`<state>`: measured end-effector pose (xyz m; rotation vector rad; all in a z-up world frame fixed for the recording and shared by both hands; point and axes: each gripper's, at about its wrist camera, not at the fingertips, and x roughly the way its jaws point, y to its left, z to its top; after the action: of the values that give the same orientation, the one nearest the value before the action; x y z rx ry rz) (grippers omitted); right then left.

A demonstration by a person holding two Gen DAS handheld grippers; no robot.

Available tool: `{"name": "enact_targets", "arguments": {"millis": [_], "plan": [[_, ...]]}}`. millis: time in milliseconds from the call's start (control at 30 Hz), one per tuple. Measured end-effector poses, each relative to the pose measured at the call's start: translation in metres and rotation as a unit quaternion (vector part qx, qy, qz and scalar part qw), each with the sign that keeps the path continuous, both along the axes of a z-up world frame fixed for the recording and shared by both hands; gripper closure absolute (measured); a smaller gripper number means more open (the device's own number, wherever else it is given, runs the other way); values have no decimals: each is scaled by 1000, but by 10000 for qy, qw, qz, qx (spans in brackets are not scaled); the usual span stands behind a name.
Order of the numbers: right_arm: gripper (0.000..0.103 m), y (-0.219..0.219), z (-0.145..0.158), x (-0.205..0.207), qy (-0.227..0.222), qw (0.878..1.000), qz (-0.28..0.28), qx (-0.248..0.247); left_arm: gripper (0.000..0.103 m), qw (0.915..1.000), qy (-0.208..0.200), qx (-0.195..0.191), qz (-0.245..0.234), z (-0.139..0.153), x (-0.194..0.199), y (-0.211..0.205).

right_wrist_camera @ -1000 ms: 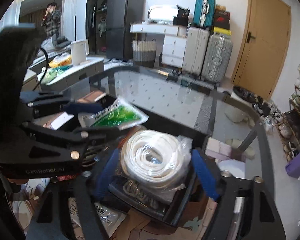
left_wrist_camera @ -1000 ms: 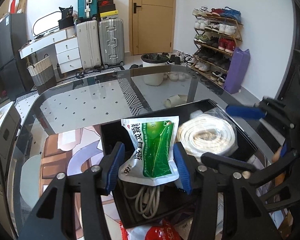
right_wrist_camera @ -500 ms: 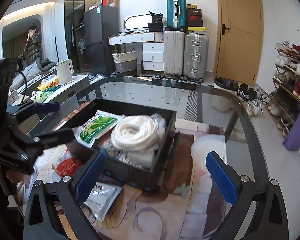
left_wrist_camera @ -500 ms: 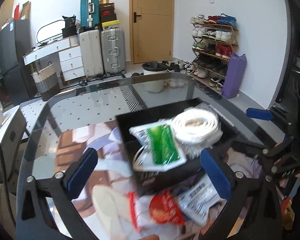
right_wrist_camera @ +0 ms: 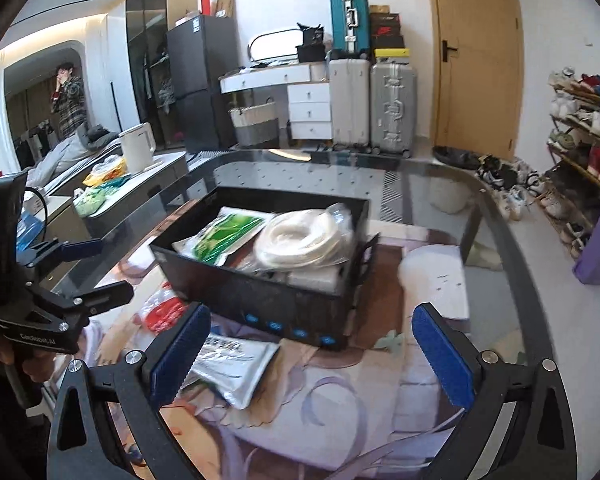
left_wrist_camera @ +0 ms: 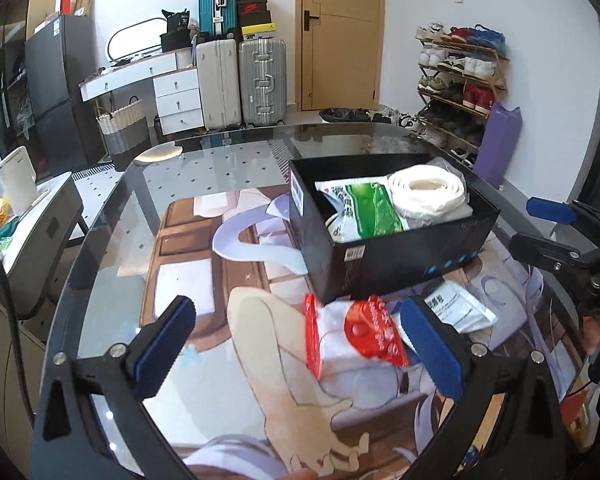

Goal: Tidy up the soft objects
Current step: 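Grasp the white medicine packet with the right gripper while the left gripper approaches the red balloon glue bag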

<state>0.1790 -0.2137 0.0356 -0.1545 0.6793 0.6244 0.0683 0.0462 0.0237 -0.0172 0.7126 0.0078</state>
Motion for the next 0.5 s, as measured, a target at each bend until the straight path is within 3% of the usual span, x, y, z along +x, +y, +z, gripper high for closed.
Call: {"name": "enact_targets", "arguments": {"millis": [500], "plan": [[1,40,-34,-7,665,9957,561,-317,0,9992,350,117,-119,-14,1,1]]}}
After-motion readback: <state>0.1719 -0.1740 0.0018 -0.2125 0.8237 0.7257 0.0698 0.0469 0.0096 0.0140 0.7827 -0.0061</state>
